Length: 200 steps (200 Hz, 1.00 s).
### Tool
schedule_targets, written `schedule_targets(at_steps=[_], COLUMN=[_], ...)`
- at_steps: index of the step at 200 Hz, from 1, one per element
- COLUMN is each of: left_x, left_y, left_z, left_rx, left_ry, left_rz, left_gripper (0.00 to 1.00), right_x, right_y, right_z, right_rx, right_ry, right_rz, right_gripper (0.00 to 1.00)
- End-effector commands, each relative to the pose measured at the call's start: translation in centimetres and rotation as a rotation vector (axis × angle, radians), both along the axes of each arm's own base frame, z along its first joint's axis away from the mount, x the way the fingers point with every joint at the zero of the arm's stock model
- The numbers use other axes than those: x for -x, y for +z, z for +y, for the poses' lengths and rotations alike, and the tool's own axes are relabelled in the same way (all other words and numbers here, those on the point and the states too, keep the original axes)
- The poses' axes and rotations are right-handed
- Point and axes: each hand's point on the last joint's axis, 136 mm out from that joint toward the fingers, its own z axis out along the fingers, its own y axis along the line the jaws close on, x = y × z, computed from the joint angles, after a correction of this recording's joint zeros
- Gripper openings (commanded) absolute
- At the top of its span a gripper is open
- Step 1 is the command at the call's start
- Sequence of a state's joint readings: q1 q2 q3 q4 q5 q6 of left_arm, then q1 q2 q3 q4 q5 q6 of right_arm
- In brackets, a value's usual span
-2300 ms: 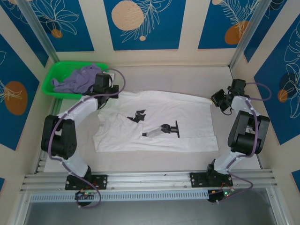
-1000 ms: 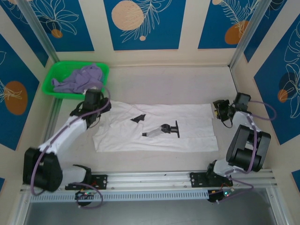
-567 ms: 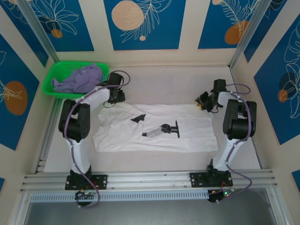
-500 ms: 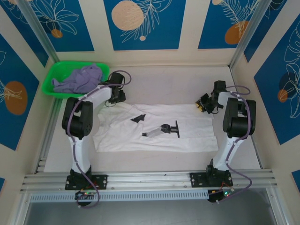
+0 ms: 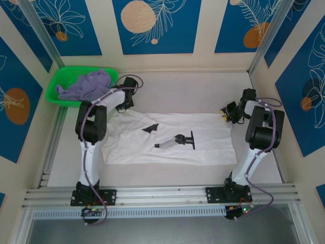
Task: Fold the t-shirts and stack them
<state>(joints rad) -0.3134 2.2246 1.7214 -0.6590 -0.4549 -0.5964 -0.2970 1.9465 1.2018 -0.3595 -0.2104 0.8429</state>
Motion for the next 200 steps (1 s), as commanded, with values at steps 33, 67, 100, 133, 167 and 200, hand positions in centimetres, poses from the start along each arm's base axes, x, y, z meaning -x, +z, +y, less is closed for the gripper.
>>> schedule_targets(at_steps=[33, 67, 100, 133, 167, 200], left_x=[-0.5, 1.4, 4.2, 5.4, 5.1, 5.0], left_y=[6.5, 9.2, 6.8, 3.0, 0.7, -0.8], left_z=[-0.8, -3.3, -7.5, -8.3, -8.3, -7.9], left_rx=[0.078, 0.22, 0.454, 0.491, 0.492, 0.455], left_ry=[-0.041, -0.123, -0.261, -0.29, -0.292, -0.286], left_rz=[-0.105, -0.133, -0.067, 0.024, 0.059, 0.087], left_gripper=[0.39, 0.46, 0.31, 0.2, 0.19, 0.19], right_x=[-0.6, 0.1, 1.7, 1.4, 1.0, 0.6], right_y=[8.7, 11.3, 8.8, 5.9, 3.4, 2.3], right_z=[4.9, 18.3, 31.0, 38.0, 41.3, 41.7], right_rx=[0.087, -0.008, -0.047, 0.015, 0.049, 0.088], right_ry=[0.141, 0.569, 0.956, 1.13, 1.211, 1.223], right_rz=[-0.388, -0.512, -0.45, -0.372, -0.31, -0.29], right_gripper=[0.57, 0.57, 0.48, 0.43, 0.4, 0.38])
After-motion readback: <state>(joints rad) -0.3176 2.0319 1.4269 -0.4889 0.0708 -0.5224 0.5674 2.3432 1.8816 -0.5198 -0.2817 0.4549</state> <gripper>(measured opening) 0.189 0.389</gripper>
